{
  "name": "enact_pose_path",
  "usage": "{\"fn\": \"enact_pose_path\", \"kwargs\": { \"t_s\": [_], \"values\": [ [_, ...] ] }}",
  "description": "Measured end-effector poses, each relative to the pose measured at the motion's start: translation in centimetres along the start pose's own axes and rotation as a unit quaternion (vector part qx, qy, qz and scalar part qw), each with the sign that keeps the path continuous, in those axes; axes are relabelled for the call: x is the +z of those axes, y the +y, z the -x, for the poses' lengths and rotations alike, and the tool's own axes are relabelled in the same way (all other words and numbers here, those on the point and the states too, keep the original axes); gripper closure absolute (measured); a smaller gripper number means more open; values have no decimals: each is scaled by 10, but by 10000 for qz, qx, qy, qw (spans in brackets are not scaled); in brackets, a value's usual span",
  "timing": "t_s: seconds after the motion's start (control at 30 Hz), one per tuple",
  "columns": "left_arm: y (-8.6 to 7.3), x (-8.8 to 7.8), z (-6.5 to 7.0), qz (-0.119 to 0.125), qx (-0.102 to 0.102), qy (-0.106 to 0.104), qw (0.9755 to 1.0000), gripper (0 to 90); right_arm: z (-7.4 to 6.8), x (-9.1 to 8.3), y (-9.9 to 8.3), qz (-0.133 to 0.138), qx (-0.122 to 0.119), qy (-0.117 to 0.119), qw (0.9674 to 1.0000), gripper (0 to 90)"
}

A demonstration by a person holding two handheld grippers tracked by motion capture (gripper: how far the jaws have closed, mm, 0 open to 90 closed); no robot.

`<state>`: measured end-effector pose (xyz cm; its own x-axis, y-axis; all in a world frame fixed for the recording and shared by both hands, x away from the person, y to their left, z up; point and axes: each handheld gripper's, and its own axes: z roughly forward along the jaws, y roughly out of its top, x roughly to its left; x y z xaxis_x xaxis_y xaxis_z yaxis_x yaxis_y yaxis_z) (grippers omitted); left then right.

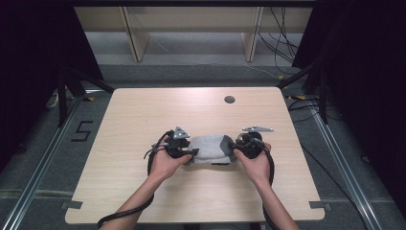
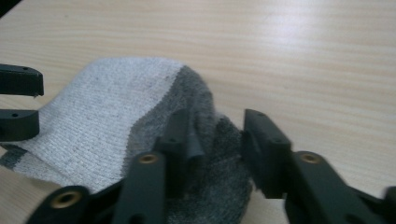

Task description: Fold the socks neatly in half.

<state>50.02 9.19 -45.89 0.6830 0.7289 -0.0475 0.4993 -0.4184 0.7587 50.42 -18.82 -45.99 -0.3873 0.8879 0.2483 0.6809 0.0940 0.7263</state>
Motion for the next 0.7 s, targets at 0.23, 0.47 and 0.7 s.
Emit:
{"fn": "enact_pose_path", "kwargs": {
  "t_s": [0.23, 0.47, 0.7],
  "values": [
    [-7, -21, -10, 115, 13, 247, 9996, 353, 3, -18, 1, 612, -269, -125, 9977, 410],
    [-23, -42, -28, 236, -238, 689, 9971, 269, 11, -31, -3, 655, -299, -185, 9972, 385],
    [-46, -64, -47, 198, -423, 949, 9944, 258, 24, -43, -13, 763, -156, -200, 9968, 371]
  ]
}}
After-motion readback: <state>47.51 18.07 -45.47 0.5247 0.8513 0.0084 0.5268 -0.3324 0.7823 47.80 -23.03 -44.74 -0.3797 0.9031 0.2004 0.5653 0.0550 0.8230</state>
